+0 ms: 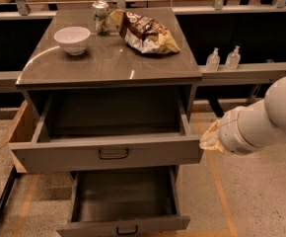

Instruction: Close bottom drawer

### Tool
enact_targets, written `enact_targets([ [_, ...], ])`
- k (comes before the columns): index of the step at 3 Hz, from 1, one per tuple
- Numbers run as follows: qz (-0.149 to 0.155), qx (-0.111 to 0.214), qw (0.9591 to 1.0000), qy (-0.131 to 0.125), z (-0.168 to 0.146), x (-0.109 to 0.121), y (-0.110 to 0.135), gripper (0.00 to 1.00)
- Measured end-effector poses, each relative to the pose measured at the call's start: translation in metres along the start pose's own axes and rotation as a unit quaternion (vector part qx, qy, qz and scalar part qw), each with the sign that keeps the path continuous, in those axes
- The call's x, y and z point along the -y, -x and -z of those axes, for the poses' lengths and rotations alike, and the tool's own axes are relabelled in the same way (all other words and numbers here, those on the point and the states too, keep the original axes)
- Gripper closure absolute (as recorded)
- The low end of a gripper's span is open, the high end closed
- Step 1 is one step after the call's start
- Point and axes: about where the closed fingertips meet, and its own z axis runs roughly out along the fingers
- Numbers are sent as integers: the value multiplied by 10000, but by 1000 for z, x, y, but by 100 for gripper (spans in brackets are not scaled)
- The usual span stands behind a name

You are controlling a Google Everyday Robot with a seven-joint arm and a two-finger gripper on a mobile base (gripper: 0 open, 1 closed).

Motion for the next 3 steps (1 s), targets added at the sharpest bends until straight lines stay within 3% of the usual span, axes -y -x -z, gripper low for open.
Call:
enact_targets([
  [1, -336, 180, 9989, 284, -22, -35, -1, 100],
  [2, -710, 457, 9936, 751, -63, -107, -4, 100],
  [3, -911, 785, 9882, 947, -100, -161, 0, 100],
])
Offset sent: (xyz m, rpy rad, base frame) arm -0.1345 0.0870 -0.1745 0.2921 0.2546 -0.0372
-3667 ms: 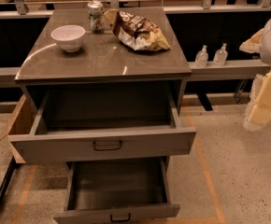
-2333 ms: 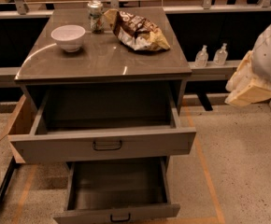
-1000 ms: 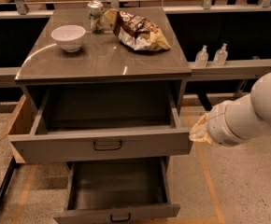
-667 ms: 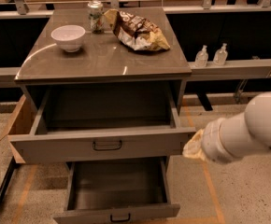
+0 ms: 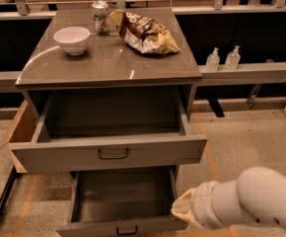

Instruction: Close bottom drawer

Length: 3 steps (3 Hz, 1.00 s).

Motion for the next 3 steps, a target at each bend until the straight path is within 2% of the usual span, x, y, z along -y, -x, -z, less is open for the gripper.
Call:
enact_targets([
  [1, 1, 233, 9997, 121, -51, -29, -8, 100],
  [2, 37, 278, 9994, 203, -108, -44, -28, 100],
  [3, 208, 42, 9994, 281, -159, -51, -58, 100],
])
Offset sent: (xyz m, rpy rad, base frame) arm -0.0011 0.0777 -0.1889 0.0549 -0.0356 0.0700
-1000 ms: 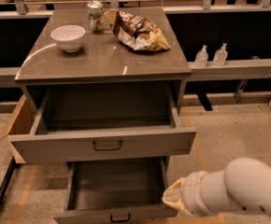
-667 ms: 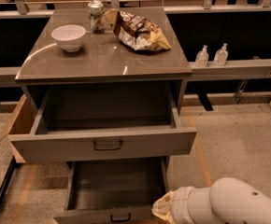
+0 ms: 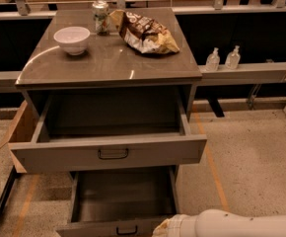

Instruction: Close bottom drawer

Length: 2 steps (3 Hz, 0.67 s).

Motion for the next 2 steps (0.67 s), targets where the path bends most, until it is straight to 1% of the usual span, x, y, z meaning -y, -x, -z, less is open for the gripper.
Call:
enact_targets([
  [1, 233, 20, 9997, -49, -13, 10, 15, 100],
  [2, 230, 20, 9997, -19, -13, 8, 15, 100],
])
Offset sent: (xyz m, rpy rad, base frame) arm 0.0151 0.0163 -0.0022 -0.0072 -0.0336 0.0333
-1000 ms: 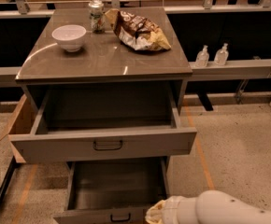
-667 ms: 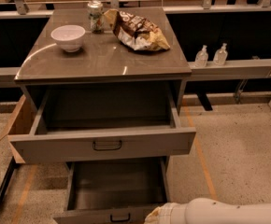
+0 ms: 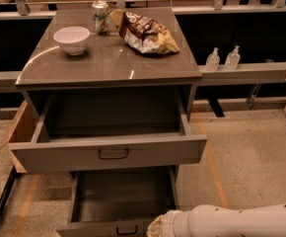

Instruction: Close bottom drawer

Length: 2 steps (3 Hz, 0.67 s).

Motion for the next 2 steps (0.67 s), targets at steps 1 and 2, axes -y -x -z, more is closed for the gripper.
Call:
enact_targets([
  [1, -275, -78, 9995, -138, -31, -1, -28, 100],
  [2, -342, -145, 9989, -297, -65, 2, -58, 100],
])
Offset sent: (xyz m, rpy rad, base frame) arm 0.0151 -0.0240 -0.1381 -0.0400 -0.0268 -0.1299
